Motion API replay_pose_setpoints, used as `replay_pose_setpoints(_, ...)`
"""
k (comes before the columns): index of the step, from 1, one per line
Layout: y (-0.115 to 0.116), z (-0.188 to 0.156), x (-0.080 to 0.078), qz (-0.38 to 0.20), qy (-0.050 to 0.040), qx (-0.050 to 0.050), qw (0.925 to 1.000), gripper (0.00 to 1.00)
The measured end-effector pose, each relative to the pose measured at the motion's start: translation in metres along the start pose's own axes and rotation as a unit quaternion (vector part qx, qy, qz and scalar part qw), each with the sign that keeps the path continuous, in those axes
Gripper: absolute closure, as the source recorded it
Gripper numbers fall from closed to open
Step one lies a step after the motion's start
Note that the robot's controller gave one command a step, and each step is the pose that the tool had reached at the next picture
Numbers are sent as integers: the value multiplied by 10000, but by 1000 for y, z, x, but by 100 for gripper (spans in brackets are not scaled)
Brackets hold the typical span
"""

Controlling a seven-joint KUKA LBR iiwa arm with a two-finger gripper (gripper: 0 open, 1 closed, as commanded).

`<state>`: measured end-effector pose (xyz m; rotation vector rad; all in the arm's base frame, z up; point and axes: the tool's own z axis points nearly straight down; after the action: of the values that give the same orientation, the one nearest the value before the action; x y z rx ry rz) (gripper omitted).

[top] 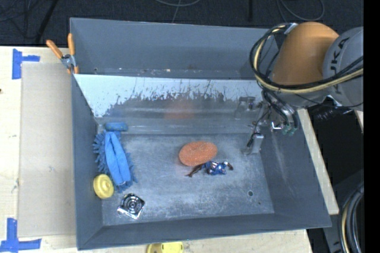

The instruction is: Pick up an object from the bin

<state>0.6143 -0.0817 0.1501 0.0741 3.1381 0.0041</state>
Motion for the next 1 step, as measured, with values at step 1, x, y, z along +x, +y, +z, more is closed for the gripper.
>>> replay_pose_setpoints(1, 13, 49, 12, 477, -8, 16, 9989, 0)
